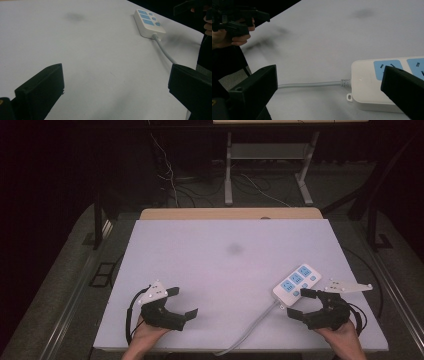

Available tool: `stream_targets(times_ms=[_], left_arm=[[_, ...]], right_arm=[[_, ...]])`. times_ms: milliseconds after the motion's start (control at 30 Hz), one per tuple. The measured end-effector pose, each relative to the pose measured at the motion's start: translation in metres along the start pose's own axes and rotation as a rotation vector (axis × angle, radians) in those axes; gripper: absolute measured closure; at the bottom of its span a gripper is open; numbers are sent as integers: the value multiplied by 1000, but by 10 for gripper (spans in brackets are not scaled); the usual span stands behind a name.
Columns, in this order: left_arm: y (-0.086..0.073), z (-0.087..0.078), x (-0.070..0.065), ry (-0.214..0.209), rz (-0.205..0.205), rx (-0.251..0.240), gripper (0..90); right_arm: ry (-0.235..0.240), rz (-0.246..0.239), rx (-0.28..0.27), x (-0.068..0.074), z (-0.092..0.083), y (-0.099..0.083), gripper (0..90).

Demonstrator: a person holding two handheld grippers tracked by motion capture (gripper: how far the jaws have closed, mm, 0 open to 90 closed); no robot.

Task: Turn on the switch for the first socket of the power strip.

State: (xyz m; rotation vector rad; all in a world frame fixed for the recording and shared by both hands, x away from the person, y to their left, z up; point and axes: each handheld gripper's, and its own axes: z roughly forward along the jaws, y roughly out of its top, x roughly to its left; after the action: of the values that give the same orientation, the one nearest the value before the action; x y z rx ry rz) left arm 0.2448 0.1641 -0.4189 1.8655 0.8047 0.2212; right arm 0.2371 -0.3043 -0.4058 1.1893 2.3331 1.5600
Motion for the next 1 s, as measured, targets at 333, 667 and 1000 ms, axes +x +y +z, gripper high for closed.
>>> stream_targets(times_ms=[333,667,1000], left_arm=[[-1,0,0,3,-4,3,0],[-2,-1,1,8,-8,1,0],[-2,-1,1,9,-11,1,0]], right_arm=[[-12,-16,26,-1,-2,7,3],[-2,-31,70,-2,-2,22,3],[-7,-30,109,-13,-1,32,4]])
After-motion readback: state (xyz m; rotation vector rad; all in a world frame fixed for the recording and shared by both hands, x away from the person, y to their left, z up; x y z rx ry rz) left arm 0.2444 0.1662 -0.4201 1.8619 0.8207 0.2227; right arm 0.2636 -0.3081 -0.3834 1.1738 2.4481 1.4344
